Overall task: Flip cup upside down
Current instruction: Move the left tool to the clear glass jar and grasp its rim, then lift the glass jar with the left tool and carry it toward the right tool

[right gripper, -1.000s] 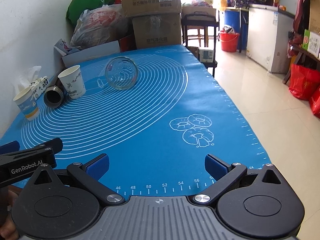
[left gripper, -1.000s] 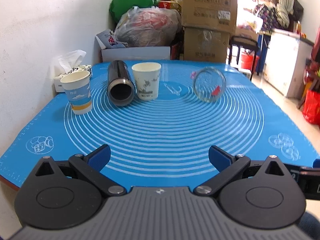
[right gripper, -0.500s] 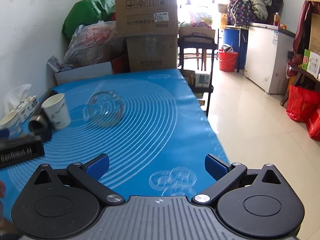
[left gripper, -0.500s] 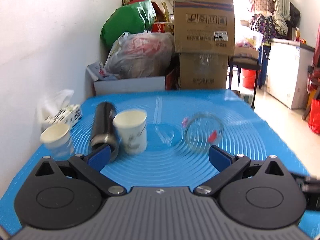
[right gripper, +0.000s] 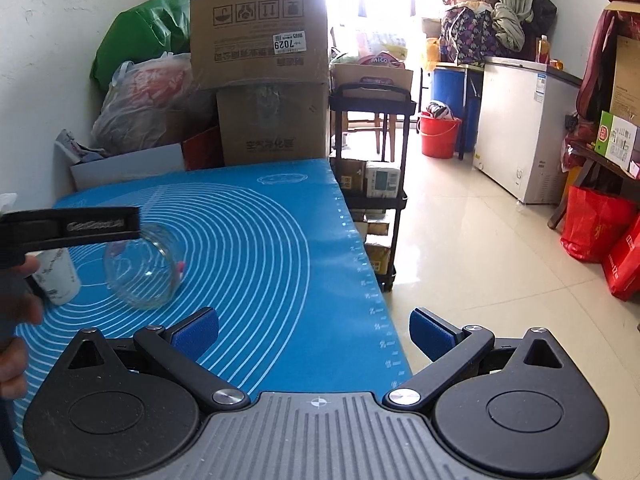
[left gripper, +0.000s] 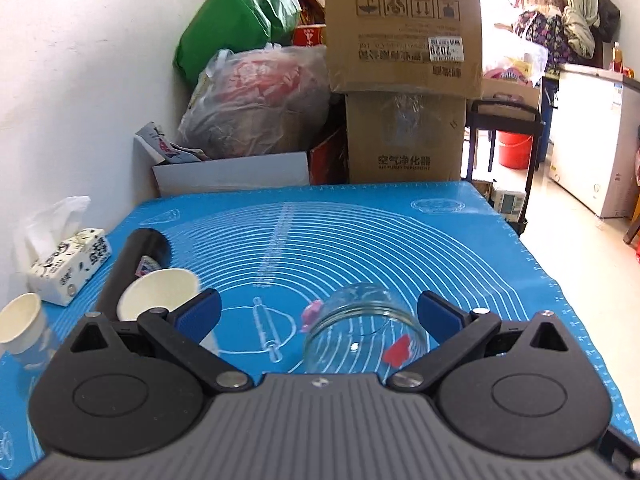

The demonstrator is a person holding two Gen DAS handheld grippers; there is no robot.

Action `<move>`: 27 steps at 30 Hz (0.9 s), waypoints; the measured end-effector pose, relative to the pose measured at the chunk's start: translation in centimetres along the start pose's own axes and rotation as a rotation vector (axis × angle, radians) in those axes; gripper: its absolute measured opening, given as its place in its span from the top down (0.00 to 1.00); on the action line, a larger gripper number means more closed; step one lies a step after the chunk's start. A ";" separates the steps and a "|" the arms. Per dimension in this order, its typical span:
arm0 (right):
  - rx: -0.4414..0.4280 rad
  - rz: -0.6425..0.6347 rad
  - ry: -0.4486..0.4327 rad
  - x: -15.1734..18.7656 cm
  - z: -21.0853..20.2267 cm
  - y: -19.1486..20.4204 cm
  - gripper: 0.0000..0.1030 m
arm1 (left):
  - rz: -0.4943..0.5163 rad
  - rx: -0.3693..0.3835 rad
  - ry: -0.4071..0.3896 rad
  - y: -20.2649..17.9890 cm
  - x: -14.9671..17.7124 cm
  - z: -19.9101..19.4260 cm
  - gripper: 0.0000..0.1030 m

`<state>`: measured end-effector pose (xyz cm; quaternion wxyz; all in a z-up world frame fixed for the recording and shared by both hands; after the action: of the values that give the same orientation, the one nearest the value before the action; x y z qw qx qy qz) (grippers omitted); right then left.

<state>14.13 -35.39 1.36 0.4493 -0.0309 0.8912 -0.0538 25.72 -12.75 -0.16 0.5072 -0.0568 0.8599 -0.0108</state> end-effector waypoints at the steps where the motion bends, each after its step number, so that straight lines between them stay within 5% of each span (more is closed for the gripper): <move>1: -0.005 0.000 0.002 0.0 0.3 0.0 0.00 | 0.007 -0.006 0.008 -0.3 0.0 0.7 0.00; 12: -0.021 0.003 0.036 0.8 2.6 0.1 0.00 | 0.032 -0.013 0.159 -1.4 2.6 5.6 0.01; 16: -0.026 0.013 0.040 0.7 2.9 0.0 0.00 | 0.035 0.011 0.180 -1.4 3.1 6.0 0.18; 27: -0.008 -0.012 0.027 0.8 2.0 0.6 0.00 | 0.031 0.026 0.182 -0.3 3.0 4.4 0.18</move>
<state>15.29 -34.97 -0.51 0.4366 -0.0373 0.8973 -0.0533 28.10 -13.22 -4.88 0.4278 -0.0356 0.9030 -0.0190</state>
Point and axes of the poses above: each gripper's, at about its wrist camera, not at the fingertips, and z roughly the way its jaws point, y to its left, x to its underside, the point moved 6 cm from there along z, roughly the way its jaws point, and after that the axes turned 12 degrees about -z, right-handed, at the moved point
